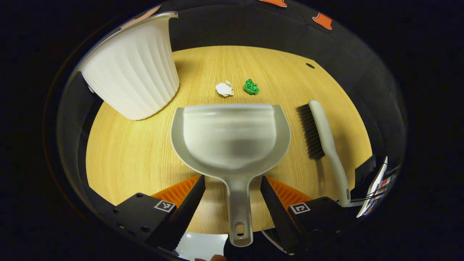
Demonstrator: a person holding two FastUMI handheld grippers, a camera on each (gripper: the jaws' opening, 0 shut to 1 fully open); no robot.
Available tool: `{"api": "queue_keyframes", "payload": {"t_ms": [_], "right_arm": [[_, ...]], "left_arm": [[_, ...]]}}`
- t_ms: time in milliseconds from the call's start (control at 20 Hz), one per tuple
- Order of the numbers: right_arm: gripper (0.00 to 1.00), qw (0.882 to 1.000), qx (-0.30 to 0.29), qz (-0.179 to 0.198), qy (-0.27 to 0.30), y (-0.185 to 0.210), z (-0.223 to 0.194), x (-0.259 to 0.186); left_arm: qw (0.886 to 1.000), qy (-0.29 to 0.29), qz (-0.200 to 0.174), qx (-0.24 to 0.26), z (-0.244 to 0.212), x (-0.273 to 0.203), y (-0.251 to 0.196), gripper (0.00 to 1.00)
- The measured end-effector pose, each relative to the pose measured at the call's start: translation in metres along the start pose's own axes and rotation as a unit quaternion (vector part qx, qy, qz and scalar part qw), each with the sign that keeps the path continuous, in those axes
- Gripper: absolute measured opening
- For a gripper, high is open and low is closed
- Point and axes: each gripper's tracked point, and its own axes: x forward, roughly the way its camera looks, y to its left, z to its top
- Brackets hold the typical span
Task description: Pick up the small broom and dustpan from the desktop, sweep the trash into the dustpan with the broom, and then empty the trash into the garbage bin.
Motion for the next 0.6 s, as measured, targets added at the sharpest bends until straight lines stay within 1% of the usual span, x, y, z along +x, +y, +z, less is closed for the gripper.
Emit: {"api": "queue_keyframes", "payload": {"t_ms": [200,400,500,550,600], "right_arm": [[0.94,1.0,0.001,0.005,0.0,-0.005,0.0,0.008],[0.94,1.0,0.006,0.012,0.012,-0.006,-0.005,0.018],[0.94,1.0,0.006,0.02,0.017,-0.002,-0.008,0.023],[0.94,0.999,0.007,0.027,0.023,0.002,-0.012,0.026],[0.94,0.999,0.011,0.036,0.032,0.008,-0.016,0.029]], "left_arm": [[0.999,0.04,0.0,0.006,-0.007,0.016,-0.005,0.99],[0.999,0.052,0.009,-0.005,-0.006,0.023,-0.004,0.98],[0.998,0.055,0.009,-0.019,-0.009,0.025,-0.004,0.82],[0.998,0.055,0.009,-0.027,-0.009,0.026,-0.004,0.56],[0.997,0.063,0.011,-0.036,-0.01,0.027,-0.005,0.5]]}}
